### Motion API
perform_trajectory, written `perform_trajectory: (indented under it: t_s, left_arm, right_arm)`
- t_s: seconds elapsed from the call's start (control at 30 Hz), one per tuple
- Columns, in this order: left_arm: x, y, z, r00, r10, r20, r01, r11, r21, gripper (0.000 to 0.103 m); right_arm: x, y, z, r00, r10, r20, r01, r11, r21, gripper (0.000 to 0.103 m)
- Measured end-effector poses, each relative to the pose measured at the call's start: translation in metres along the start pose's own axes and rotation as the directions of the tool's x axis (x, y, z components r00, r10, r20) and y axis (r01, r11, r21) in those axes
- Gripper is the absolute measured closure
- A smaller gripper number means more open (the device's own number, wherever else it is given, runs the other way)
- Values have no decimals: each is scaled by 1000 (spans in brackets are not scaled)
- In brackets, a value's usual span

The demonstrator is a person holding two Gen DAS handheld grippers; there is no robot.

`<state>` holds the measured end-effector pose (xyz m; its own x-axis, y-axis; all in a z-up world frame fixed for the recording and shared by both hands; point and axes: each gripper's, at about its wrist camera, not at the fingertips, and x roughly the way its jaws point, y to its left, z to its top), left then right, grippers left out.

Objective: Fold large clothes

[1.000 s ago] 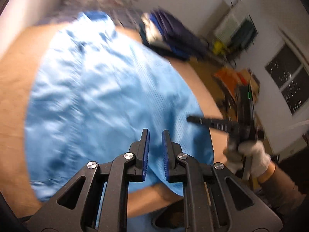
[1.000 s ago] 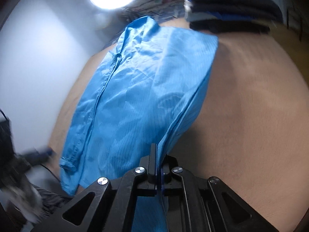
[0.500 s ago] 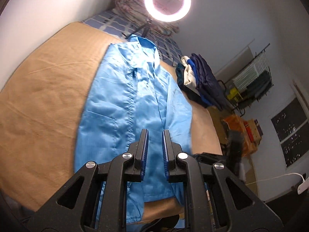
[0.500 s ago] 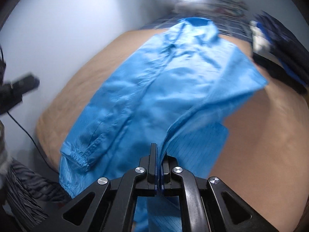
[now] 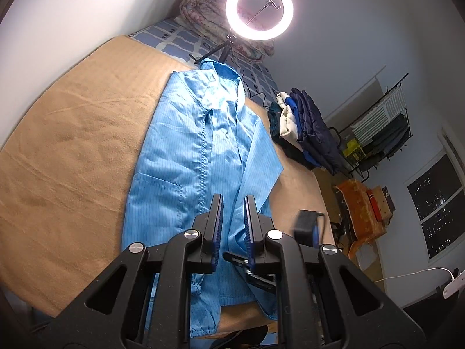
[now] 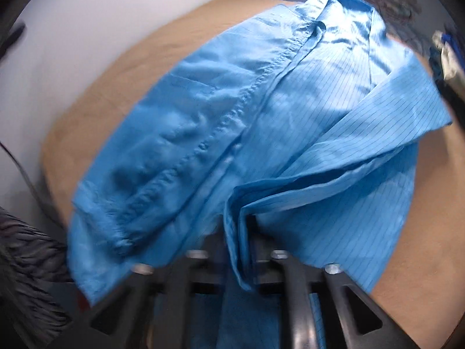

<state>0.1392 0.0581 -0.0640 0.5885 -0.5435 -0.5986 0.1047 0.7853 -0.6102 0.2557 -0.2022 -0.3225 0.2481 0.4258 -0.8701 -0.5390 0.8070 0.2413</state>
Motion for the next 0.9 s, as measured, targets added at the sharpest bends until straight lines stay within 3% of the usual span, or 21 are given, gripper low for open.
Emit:
perform_trajectory:
  t_s: [0.13,0.2,0.27,0.37,0.57,0.67,0.9]
  left_arm:
    - [-2,-1,2,1000,-10,-1,10,1000,-5,92]
    - [-2,-3,4,1000,-17,-3,17,1000,-12,92]
    - [1,-7,6,1000,-23,-10,23,1000,-11,92]
    - [8,-15,7,999,-27,-19,28,1000,2,92]
    - [24,-25,5,999,-10,-54,11,1000,28,90]
    - [35,-27,2,997,27,-74,-24,999,47,78]
    - [55,-28,-6,991,42,-124,-36,998,51,78]
  right_arm:
    - [-37,-12,-5,992,105,64,-108,993,48,70]
    - [-65,-28,-7,978,160,134,-172,981,89,59]
    - [-86,-49,-7,966,162,202,-189,974,123,51]
    - [-107,-92,-3,951,106,289,-171,962,211,48]
    - [-103,-194,10,916,58,397,-255,847,466,46]
    - [-92,-224,16,916,30,401,-253,818,517,43]
    - [-53,-282,25,888,5,460,-337,688,643,40]
